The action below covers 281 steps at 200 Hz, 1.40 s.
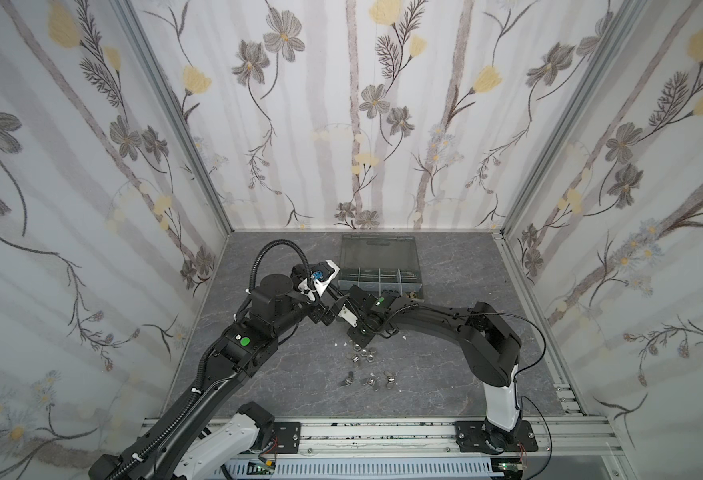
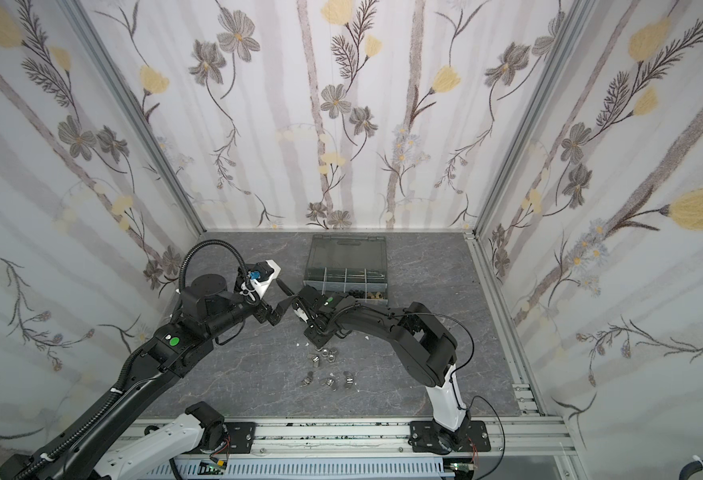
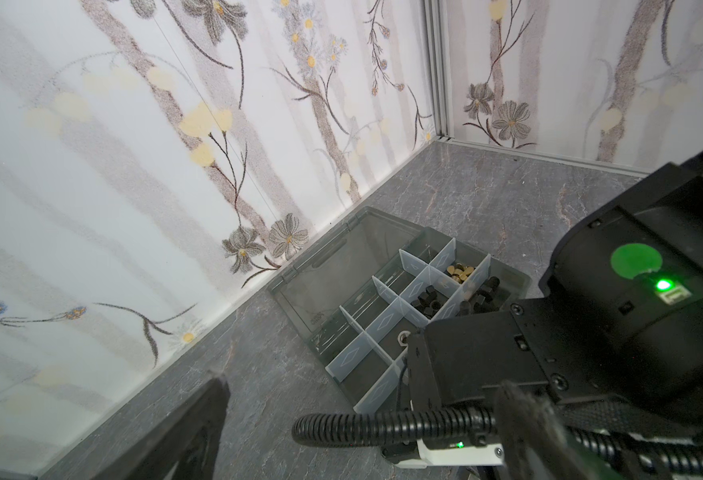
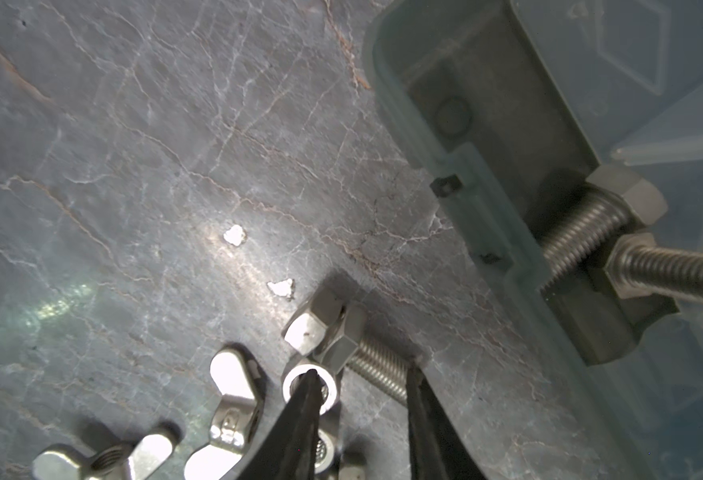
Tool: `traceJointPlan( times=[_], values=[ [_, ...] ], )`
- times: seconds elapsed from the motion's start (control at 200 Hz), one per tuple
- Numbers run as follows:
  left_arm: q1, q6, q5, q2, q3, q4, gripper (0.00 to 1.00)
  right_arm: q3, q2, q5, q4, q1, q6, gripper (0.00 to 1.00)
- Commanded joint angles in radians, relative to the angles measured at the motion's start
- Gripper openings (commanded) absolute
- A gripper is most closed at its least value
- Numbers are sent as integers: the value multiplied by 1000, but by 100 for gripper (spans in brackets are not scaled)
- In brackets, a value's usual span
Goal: Sort the screws and nuts into containers
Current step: 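Move the open right gripper back to the pile of silver parts, then grasp a third silver hex bolt with the right gripper, then carry the silver bolt over the silver-nut compartment with the right gripper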
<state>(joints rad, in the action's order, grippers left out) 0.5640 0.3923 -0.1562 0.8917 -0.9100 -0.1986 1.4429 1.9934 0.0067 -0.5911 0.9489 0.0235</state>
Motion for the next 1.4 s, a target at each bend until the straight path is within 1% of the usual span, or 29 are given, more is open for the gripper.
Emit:
traceJointPlan(
  times=[0.0,0.15,0.28,0.485,0.55,0.664,0.784,0.984,1.224,1.399],
  values=[
    [0,1,7,-4,2,16,100,13,16,8,4,1,-60,36],
    [0,8,9,-1,-1,14,100,28,44,-7,-4,-1,-103,38],
    [0,6,12,-3,-1,11,100,41,65,-25,-6,0,-117,41],
    [0,5,21,-9,-1,4,100,41,80,-31,-11,-1,-121,40],
    [1,3,17,-7,-1,4,100,40,87,-31,-13,-2,-121,37],
    [1,2,14,-4,-3,8,100,42,101,-33,-18,-4,-117,27],
    [1,7,17,-6,-6,7,100,34,102,-30,-18,-4,-111,20],
    [2,3,9,-4,-3,8,100,12,61,-17,-16,-11,-94,12],
    [2,3,3,-6,0,14,100,-1,-20,-19,-20,-40,-50,10],
    [1,2,-3,-5,5,20,100,39,-63,-9,-39,-69,-23,9]
  ],
)
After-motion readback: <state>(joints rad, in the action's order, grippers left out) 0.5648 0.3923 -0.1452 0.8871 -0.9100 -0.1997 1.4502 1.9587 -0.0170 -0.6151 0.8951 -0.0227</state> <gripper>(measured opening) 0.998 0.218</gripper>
